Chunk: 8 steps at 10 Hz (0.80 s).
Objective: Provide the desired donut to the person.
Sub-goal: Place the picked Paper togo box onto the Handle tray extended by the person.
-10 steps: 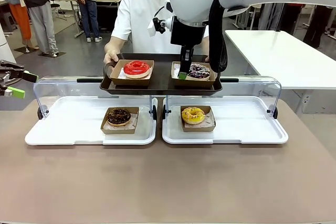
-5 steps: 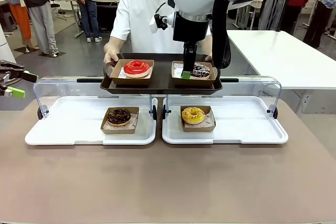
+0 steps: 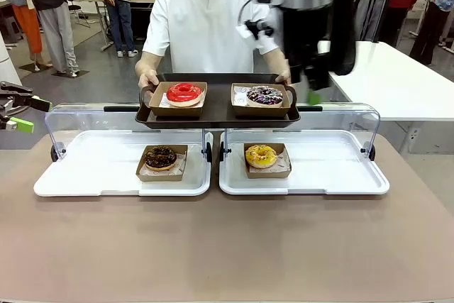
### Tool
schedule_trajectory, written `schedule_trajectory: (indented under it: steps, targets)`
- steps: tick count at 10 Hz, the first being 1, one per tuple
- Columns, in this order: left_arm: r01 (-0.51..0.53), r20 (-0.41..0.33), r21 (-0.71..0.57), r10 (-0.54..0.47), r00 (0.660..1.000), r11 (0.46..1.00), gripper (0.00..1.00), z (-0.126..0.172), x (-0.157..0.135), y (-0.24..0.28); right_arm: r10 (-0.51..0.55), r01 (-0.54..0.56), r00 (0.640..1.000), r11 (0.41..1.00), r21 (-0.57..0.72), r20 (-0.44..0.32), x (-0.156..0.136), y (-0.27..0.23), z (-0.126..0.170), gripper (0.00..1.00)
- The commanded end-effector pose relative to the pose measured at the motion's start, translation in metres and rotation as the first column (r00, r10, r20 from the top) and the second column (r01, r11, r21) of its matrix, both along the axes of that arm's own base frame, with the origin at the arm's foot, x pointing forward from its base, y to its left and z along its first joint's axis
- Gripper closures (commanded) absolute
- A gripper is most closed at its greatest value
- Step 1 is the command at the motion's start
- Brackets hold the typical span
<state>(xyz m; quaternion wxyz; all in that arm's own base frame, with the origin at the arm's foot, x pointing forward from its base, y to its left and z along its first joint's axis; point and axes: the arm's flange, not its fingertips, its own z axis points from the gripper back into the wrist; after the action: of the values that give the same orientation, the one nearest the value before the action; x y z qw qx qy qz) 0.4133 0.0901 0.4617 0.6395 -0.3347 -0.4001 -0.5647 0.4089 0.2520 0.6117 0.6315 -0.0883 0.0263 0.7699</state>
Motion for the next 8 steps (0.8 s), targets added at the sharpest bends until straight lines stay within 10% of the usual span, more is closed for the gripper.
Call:
schedule_trajectory:
  steps: [1, 8]
  targets:
    - [0.000, 0.003, -0.002, 0.000, 1.000, 1.000, 0.00, 0.001, -0.001, 0.001, 0.090, -0.087, 0.994, 0.995, -0.053, 0.062, -0.029, -0.052, 0.007, 0.00]
    - [0.000, 0.003, -0.002, 0.000, 1.000, 1.000, 0.00, 0.001, -0.001, 0.001, -0.236, 0.212, 0.967, 0.955, 0.209, 0.094, -0.019, -0.195, -0.002, 0.00]
